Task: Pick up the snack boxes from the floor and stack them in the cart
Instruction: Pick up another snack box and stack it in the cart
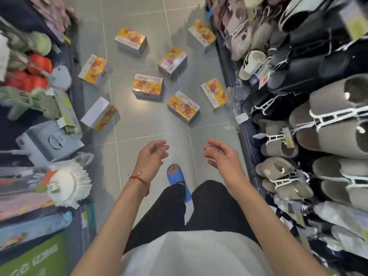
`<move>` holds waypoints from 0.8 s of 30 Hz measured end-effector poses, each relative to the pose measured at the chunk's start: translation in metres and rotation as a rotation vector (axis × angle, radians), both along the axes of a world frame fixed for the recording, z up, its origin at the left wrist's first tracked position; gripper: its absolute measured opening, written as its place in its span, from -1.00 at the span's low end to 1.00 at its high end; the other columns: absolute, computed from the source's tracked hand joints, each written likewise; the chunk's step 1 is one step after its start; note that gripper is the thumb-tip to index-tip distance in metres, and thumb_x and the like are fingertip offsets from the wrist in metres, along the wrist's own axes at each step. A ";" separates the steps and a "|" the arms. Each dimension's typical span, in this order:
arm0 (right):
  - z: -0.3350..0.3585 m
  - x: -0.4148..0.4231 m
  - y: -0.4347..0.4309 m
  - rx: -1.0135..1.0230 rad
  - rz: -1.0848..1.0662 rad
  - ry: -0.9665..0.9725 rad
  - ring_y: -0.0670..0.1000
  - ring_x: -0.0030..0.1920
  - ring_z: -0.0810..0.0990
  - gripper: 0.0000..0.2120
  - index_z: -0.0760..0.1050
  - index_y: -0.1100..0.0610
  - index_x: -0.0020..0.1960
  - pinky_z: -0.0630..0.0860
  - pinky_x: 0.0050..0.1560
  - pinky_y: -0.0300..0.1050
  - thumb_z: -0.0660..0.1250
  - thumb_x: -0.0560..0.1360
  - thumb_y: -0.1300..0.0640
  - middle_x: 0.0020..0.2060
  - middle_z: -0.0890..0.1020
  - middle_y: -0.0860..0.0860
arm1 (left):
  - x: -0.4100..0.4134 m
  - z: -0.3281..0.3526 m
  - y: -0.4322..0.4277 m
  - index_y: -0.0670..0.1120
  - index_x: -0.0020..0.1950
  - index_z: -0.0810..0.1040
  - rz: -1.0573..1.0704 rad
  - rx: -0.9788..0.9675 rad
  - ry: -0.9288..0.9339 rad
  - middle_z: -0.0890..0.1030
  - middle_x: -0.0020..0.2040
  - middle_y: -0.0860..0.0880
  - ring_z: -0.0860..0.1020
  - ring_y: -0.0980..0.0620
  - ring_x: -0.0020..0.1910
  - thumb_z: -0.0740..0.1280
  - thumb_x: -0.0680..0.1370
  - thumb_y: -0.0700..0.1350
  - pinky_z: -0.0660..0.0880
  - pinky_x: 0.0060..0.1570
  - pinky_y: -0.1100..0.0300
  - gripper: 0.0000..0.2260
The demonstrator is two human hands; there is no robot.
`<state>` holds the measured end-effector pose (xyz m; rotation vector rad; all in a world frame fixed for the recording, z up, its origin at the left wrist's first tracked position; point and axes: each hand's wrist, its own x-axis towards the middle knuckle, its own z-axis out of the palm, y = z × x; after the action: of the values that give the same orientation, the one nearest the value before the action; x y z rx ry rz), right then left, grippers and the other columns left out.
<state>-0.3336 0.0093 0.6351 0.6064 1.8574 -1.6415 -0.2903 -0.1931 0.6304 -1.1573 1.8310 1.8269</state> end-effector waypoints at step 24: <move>-0.083 -0.336 -0.074 0.020 -0.126 -0.283 -0.05 0.05 0.66 -0.80 0.58 0.06 0.20 0.56 0.03 -0.21 0.32 0.62 0.23 0.14 0.70 0.12 | -0.366 -0.095 -0.080 -0.09 0.25 0.55 -0.069 -0.012 -0.269 0.64 0.23 -0.14 0.60 -0.02 0.03 0.26 0.64 -0.23 0.49 -0.01 0.15 -0.80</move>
<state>-0.6691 -0.0646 0.5525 0.9299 1.6596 -1.5263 -0.6566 -0.2727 0.5356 -1.2590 1.7074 1.5407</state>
